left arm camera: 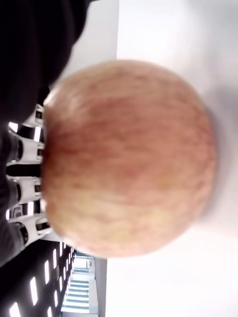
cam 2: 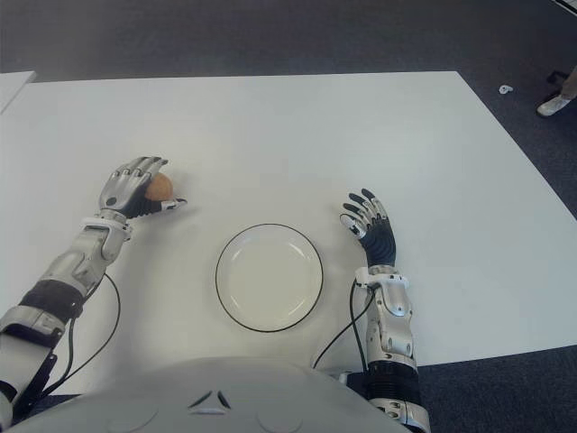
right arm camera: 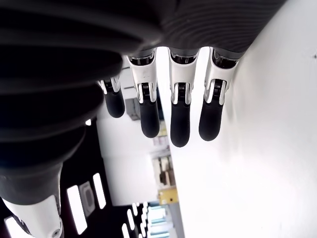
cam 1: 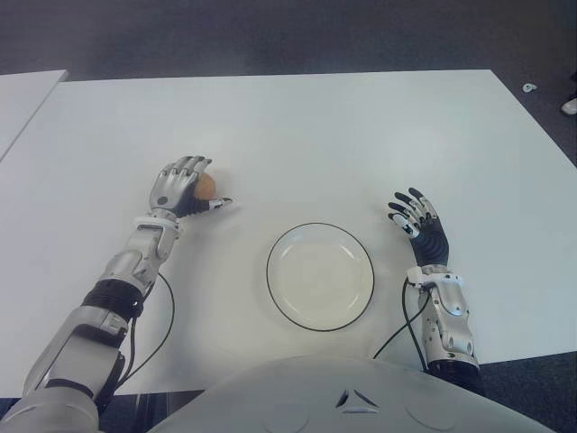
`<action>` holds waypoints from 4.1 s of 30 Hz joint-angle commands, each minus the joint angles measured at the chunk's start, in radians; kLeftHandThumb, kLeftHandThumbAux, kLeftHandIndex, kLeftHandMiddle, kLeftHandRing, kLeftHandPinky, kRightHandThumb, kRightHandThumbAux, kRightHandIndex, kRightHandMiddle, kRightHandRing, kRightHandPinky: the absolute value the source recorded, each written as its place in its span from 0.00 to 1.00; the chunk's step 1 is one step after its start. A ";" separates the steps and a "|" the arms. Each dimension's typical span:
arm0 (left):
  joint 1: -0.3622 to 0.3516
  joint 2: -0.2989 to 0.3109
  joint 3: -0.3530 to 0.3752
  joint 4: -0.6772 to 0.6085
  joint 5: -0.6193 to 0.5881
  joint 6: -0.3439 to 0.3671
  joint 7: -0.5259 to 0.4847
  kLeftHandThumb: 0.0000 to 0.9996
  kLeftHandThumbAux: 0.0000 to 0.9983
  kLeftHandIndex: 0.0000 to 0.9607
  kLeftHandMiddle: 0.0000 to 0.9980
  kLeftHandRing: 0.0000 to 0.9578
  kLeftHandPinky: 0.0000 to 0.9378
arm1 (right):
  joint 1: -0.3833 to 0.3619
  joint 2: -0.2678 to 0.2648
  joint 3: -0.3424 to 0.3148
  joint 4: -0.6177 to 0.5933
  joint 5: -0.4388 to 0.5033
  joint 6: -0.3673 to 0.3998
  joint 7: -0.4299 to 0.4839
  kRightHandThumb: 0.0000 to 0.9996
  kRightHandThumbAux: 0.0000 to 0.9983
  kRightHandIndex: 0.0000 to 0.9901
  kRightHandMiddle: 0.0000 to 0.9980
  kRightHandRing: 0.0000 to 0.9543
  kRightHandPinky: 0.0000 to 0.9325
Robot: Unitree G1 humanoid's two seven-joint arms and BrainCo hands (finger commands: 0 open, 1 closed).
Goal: Put the apples into the plate.
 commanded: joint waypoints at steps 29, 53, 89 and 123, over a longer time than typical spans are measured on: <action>0.133 0.120 0.045 -0.051 0.029 0.060 0.007 0.30 0.26 0.14 0.14 0.14 0.18 | -0.031 -0.020 -0.049 0.162 0.025 -0.025 0.049 0.52 0.74 0.14 0.25 0.29 0.34; 0.014 0.094 -0.007 0.152 0.023 0.053 0.071 0.30 0.25 0.14 0.15 0.15 0.18 | -0.036 -0.034 -0.065 0.171 0.032 -0.074 0.075 0.50 0.73 0.14 0.24 0.27 0.32; -0.095 0.034 -0.057 0.359 -0.016 -0.027 0.155 0.32 0.26 0.14 0.19 0.19 0.22 | 0.044 -0.007 -0.069 0.055 0.059 -0.069 0.076 0.43 0.67 0.11 0.19 0.22 0.26; 0.036 0.065 -0.001 0.102 -0.048 0.002 0.151 0.32 0.24 0.12 0.16 0.16 0.21 | 0.030 -0.017 -0.057 0.038 0.046 -0.016 0.058 0.50 0.70 0.13 0.23 0.28 0.34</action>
